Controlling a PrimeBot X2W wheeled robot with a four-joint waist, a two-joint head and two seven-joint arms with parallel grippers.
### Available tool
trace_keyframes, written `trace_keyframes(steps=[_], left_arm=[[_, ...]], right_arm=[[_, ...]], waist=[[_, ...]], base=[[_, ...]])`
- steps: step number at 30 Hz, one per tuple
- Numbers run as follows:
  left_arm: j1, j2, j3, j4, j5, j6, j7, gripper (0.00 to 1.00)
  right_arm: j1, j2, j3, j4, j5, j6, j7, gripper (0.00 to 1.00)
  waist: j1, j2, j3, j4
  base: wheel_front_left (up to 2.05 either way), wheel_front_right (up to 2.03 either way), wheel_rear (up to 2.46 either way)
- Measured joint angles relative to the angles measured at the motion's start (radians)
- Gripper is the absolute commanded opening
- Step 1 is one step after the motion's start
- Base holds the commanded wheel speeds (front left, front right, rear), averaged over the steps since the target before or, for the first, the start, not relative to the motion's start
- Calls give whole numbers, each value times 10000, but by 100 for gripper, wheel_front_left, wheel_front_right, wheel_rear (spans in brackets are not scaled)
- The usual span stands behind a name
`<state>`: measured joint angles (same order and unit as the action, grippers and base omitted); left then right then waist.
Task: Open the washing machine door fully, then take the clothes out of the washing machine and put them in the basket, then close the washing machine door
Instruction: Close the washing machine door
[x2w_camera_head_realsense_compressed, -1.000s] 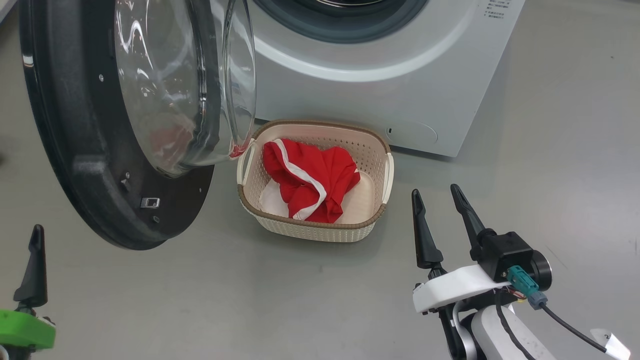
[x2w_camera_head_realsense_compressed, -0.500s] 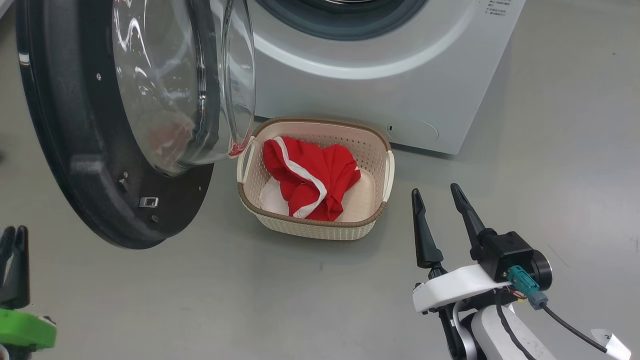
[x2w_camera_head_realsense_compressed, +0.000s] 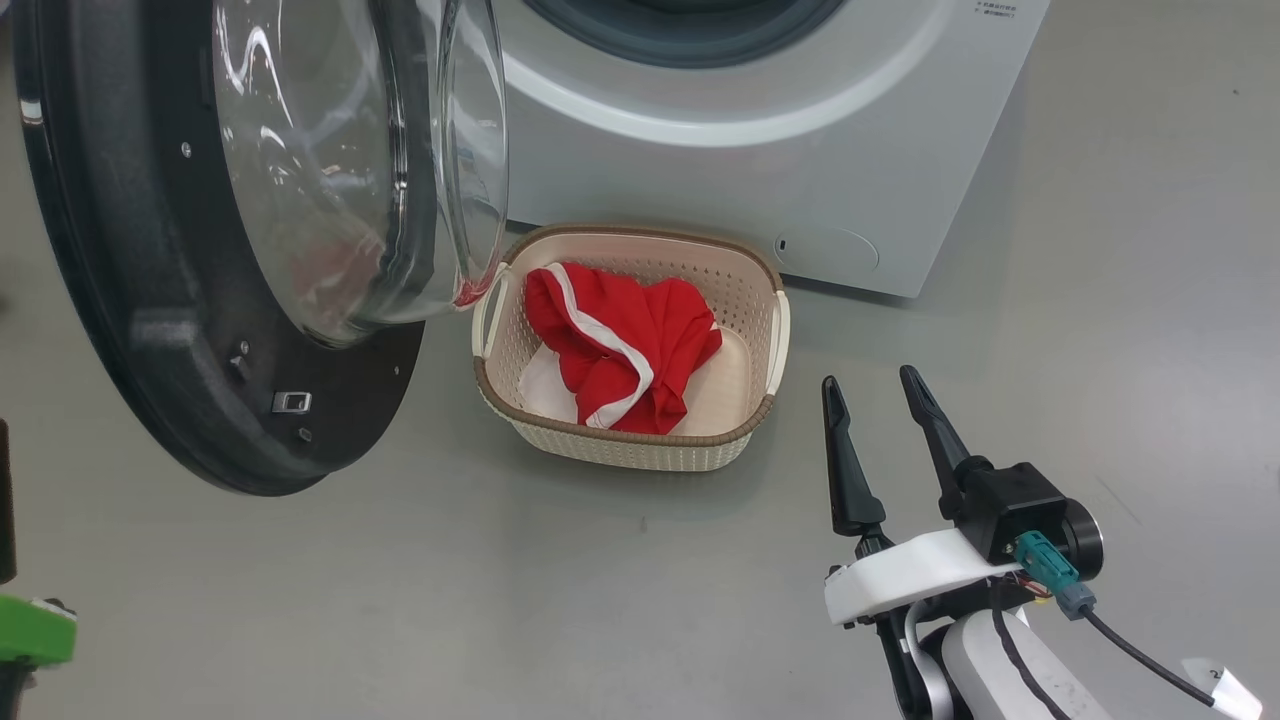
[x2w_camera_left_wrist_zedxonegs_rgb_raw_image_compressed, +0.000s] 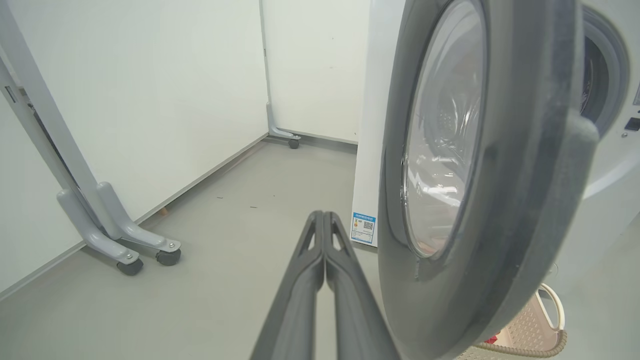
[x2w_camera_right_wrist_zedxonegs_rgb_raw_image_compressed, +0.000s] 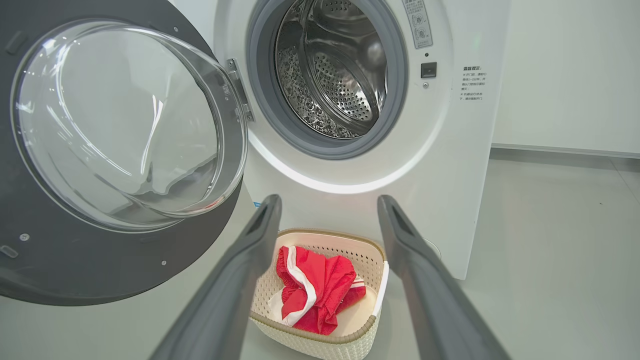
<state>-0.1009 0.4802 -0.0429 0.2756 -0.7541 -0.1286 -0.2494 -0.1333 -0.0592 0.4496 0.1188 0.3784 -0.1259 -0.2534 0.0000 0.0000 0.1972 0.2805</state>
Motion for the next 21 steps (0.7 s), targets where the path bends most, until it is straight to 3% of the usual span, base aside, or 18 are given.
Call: trace_keyframes(steps=[8,15,21], left_arm=[[-429,146,159,31,-2117,0,729,0],[-1078,-458,970,-61,-5789,0,2380,0],[-1530,-821,1845,58,-8295,0,3802,0]], right_arm=[[0,-2,-4,6,10,0,0,100],[-1,0,-17,12,10,0,0,100],[-1,2,-15,12,10,0,0,100]], waist=[[0,0,37,-37],[0,0,21,-55],[0,0,18,-64]], base=[[0,0,0],[0,0,0],[0,0,0]])
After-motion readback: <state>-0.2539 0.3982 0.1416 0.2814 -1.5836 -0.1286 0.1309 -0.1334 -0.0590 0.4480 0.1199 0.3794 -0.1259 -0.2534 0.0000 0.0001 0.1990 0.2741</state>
